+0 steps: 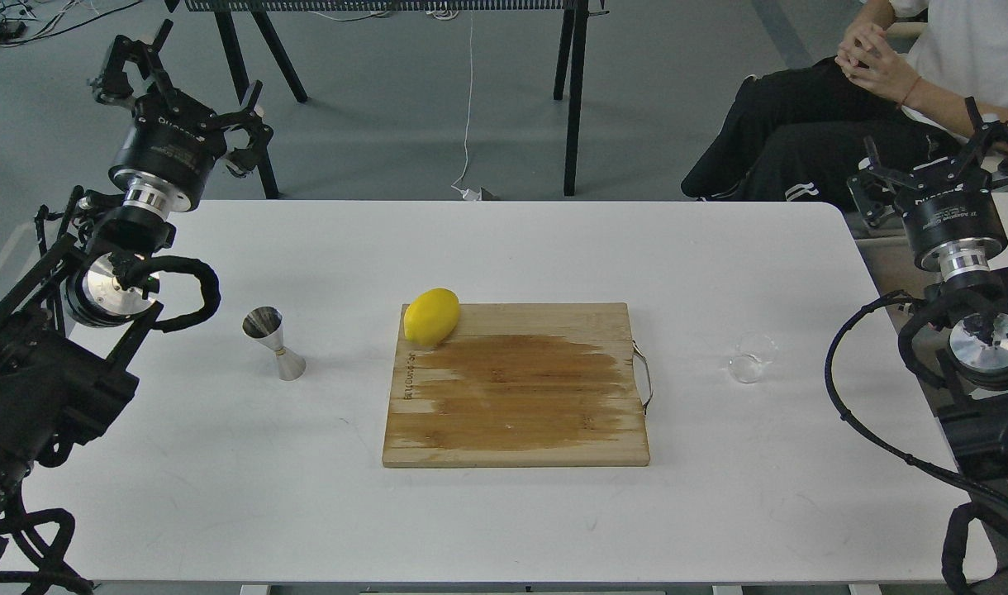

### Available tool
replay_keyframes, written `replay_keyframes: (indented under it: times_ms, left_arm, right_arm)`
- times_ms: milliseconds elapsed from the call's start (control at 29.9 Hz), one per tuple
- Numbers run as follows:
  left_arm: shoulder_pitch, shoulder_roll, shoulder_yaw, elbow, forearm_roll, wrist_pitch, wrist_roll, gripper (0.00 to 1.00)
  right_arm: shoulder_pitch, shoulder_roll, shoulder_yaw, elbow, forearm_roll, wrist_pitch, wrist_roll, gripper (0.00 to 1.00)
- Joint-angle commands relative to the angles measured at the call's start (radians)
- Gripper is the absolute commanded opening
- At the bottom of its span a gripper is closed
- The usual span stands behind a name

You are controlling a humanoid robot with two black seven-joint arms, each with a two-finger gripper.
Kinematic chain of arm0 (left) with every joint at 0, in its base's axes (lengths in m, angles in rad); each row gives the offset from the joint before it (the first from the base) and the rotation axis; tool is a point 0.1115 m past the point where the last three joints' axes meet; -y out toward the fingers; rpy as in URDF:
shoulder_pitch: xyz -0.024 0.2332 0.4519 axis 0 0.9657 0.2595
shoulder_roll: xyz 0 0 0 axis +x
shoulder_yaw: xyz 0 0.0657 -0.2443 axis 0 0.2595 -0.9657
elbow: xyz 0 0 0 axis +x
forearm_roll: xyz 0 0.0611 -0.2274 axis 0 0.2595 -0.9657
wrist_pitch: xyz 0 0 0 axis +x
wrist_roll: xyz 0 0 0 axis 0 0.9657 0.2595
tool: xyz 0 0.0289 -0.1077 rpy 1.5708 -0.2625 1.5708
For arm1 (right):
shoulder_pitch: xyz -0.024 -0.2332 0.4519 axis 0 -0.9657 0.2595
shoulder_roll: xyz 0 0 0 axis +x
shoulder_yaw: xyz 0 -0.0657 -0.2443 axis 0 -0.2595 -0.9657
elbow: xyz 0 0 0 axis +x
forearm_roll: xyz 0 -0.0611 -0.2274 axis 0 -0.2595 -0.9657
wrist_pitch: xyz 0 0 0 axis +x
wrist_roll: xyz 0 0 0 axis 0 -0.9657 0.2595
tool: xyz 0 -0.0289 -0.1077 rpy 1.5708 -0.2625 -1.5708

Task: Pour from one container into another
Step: 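Lower the left gripper toward the metal jigger on the table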

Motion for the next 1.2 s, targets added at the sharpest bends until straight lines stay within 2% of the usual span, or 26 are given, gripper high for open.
replay_keyframes:
  times_ms: [0, 301, 534, 768, 968, 1169]
  left_arm:
    - [-0.002, 0.0, 0.002, 0.0, -0.006, 0.003, 0.0, 1.0]
    - [-0.005, 0.008, 0.009, -0.01, -0.009, 0.014, 0.008, 1.0]
    - [0.055, 0.131, 0.044, -0.232, 0.03, 0.012, 0.008, 1.0]
    - [0.108, 0.373, 0.118, -0.447, 0.338, 0.075, 0.002, 1.0]
    - [0.239, 0.537, 0.12, -0.647, 0.537, 0.17, -0.004, 1.0]
    - [0.393, 0.586, 0.118, -0.687, 0.969, 0.219, -0.033, 0.98]
  right_arm:
    - [0.0, 0.0, 0.0, 0.002, 0.0, 0.0, 0.002, 1.0]
    - [-0.019, -0.001, 0.003, 0.033, 0.0, 0.0, 0.002, 1.0]
    - [-0.074, -0.003, 0.011, 0.114, 0.0, 0.0, 0.002, 1.0]
    - [-0.091, -0.014, 0.021, 0.125, 0.0, 0.0, 0.005, 1.0]
    - [-0.095, -0.018, 0.023, 0.125, 0.0, 0.0, 0.006, 1.0]
    - [-0.097, -0.018, 0.023, 0.125, 0.0, 0.0, 0.008, 1.0]
